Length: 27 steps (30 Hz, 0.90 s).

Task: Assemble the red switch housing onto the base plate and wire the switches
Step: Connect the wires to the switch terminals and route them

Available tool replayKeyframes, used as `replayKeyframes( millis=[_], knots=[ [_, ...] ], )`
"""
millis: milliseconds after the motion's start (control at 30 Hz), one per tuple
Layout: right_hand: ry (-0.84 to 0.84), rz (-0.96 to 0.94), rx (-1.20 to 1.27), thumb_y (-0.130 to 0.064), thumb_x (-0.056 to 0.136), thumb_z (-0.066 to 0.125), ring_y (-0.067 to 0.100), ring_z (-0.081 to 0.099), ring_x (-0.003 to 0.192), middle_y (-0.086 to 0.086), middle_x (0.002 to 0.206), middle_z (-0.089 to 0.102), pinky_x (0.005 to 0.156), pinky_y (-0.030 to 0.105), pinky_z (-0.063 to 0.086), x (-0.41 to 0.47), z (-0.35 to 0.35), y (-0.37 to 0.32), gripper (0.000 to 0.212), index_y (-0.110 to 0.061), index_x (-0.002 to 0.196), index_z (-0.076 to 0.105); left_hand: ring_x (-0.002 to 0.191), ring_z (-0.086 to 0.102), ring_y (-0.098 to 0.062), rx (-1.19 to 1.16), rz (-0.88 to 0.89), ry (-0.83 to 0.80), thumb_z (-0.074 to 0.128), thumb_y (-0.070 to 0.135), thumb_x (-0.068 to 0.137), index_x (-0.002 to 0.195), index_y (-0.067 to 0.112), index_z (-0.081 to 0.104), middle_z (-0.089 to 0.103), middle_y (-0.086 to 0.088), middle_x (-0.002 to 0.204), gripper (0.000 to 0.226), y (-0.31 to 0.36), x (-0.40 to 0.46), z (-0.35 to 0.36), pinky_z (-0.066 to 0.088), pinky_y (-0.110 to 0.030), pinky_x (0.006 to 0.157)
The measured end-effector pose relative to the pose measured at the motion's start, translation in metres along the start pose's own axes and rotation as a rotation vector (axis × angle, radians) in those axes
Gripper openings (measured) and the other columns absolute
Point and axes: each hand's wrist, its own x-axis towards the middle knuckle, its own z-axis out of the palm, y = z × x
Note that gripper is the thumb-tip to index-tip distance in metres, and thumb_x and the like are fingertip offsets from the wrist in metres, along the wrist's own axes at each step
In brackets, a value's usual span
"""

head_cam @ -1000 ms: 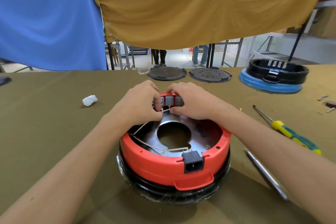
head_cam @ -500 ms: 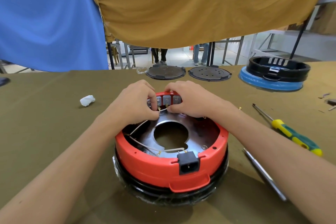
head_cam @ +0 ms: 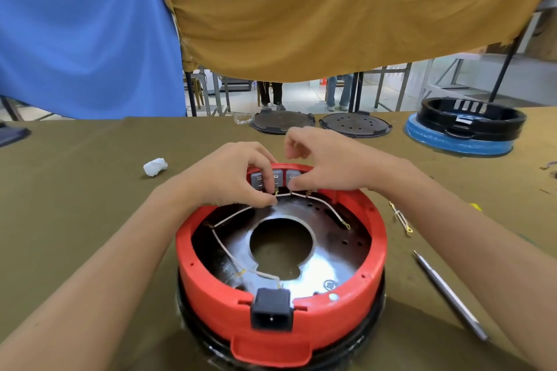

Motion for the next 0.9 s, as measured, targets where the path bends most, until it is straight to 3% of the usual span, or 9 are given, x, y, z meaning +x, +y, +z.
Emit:
replayKeyframes(
  millis=[100,267,367,500,900],
  knots=[
    [0.043,-0.093,0.054,-0.03,0.079,0.078,0.009,0.048,0.096,-0.003,0.107,0.051,0.08,0.015,0.036,-0.002,0.01,-0.004,0.013,-0.026,0.085,0.067,0.104,0.053,0.006,0.001,0.002,0.014,0.085,0.028,0.072,0.071,0.03,0.075,0.057,0.017,0.118,0.01,0.0,0.0,0.002,0.037,-0.018,0.092],
    [0.017,-0.121,-0.02,-0.032,0.08,0.078,0.006,0.041,0.106,-0.009,0.113,0.048,0.088,0.023,0.033,-0.001,0.022,0.0,0.004,-0.029,0.078,0.077,0.109,0.053,0.001,0.006,-0.011,-0.012,0.081,0.023,0.075,0.07,0.029,0.077,0.055,0.014,0.123,0.009,0.001,0.0,0.002,0.036,-0.02,0.092],
    [-0.008,-0.116,-0.004,-0.031,0.08,0.078,0.003,0.038,0.103,-0.01,0.115,0.048,0.082,0.018,0.03,0.0,0.022,-0.001,0.011,-0.038,0.072,0.073,0.111,0.053,-0.001,-0.016,-0.02,-0.039,0.08,0.022,0.076,0.071,0.029,0.077,0.054,0.013,0.125,0.009,0.001,0.0,0.001,0.04,-0.027,0.1],
    [-0.036,-0.107,0.021,-0.028,0.079,0.079,-0.001,0.041,0.098,-0.009,0.117,0.048,0.078,0.002,0.029,0.0,0.02,-0.002,0.016,-0.038,0.07,0.071,0.113,0.052,-0.002,-0.013,-0.027,-0.066,0.079,0.023,0.076,0.07,0.029,0.077,0.053,0.013,0.125,0.008,0.001,0.0,0.001,0.04,-0.03,0.101],
    [-0.054,-0.07,0.06,-0.026,0.079,0.079,-0.001,0.051,0.094,-0.01,0.114,0.052,0.073,0.003,0.034,-0.002,0.018,-0.004,0.013,-0.034,0.071,0.073,0.107,0.051,0.0,-0.014,-0.044,-0.047,0.079,0.024,0.075,0.067,0.032,0.075,0.054,0.018,0.122,0.013,-0.001,0.001,0.002,0.038,-0.026,0.091]
  ],
)
